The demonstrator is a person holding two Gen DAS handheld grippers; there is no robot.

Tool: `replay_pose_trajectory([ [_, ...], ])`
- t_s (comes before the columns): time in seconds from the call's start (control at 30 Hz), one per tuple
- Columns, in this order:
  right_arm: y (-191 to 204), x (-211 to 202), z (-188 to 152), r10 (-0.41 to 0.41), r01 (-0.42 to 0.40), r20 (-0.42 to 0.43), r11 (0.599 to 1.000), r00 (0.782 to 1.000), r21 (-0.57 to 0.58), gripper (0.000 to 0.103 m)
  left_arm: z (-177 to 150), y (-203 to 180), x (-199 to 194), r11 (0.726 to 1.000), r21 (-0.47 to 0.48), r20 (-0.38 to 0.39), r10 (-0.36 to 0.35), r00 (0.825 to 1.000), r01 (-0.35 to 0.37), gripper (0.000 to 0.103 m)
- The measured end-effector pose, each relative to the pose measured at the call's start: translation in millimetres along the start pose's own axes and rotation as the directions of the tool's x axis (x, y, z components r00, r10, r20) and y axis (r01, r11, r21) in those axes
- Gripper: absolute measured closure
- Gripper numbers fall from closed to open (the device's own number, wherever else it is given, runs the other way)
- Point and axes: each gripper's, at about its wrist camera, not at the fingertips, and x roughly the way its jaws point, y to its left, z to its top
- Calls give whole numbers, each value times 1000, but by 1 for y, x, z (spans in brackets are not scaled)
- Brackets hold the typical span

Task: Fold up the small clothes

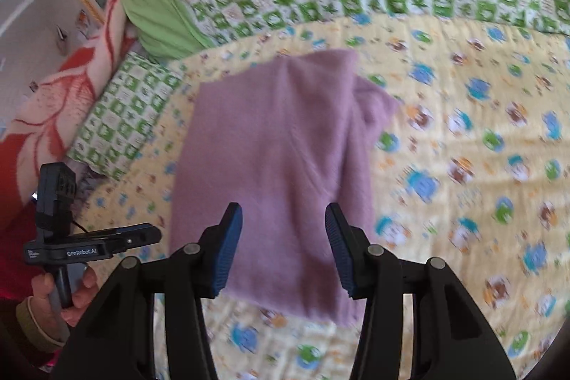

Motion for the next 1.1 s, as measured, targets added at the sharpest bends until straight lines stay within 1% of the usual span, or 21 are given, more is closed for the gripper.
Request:
replay_pose_trajectory([
  [0.07, 5, 14, 12, 2, -2, 1, 1000, 1000, -8, 61, 13, -8, 5, 1000, 19, 16, 2, 1000, -3, 43],
  [0.13, 3, 27, 22, 12, -12, -4, 1000, 1000, 15, 61, 24, -12, 16, 1000, 28, -2, -4, 1000, 4, 43],
  [0.17, -1, 36, 27, 19, -18, -13, 999, 1000, 36, 61, 27, -12, 24, 1000, 29, -18, 7, 1000, -6, 43],
  [0.2, -6, 44, 31, 7, -6, -29, 999, 1000, 49, 61, 29, -12, 33, 998, 29, -34, 48, 998, -47, 43],
  [0.23, -12, 53, 33, -29, 32, -57, 998, 998, 59, 61, 30, -10, 42, 996, 32, -52, 81, 995, -79, 43],
  [0.27, -20, 58, 32, -56, 61, -80, 996, 995, 65, 64, 30, -8, 51, 994, 35, -74, 105, 992, -103, 40],
  [0.3, -27, 66, 31, -74, 82, -106, 994, 992, 74, 68, 29, -5, 59, 994, 30, -97, 108, 989, -105, 40],
  [0.33, -32, 71, 30, -83, 93, -121, 992, 989, 81, 76, 29, -2, 62, 996, 14, -105, 94, 990, -93, 40],
  [0.37, -38, 74, 28, -89, 100, -126, 991, 988, 87, 79, 29, 0, 61, 996, 3, -101, 86, 991, -86, 39],
  [0.43, -41, 71, 28, -65, 77, -114, 991, 991, 107, 79, 28, -2, 53, 996, 9, -82, 88, 993, -88, 40],
  [0.53, -31, 48, 26, -35, 42, -63, 994, 997, 102, 76, 20, -5, 39, 993, 54, -60, 109, 992, -106, 39],
  [0.6, -26, 35, 23, -30, 34, -43, 996, 999, 87, 76, 17, -6, 33, 993, 55, -56, 106, 993, -103, 38],
  [0.67, -24, 25, 18, -13, 16, -31, 995, 999, 97, 76, 25, -4, 31, 994, 44, -47, 98, 994, -96, 36],
  [0.73, -20, 17, 13, 3, 0, -29, 995, 1000, 104, 76, 46, 3, 33, 995, 5, -51, 96, 994, -96, 33],
  [0.8, -15, 12, 11, 6, -4, -22, 995, 1000, 101, 76, 78, 16, 39, 997, -59, -59, 41, 997, -45, 27],
  [0.87, -11, 6, 6, 16, -15, -15, 995, 1000, 100, 76, 112, 30, 55, 991, -132, -94, -22, 995, 10, 26],
  [0.9, -9, 3, 3, 24, -23, -14, 994, 1000, 105, 76, 129, 38, 68, 983, -178, -122, -66, 990, 44, 26],
  [1.0, -4, 2, -5, 39, -36, -30, 994, 999, 102, 76, 170, 59, 104, 950, -302, -168, -129, 977, 73, 26],
  [1.03, -4, 2, -6, 42, -38, -35, 994, 999, 100, 76, 180, 64, 116, 940, -334, -175, -138, 975, 73, 26],
  [1.07, -4, 3, -8, 44, -40, -44, 994, 998, 97, 76, 186, 68, 123, 932, -354, -174, -144, 974, 74, 33],
  [1.1, -5, 4, -9, 47, -42, -52, 995, 998, 94, 76, 192, 71, 131, 926, -370, -162, -150, 975, 81, 59],
])
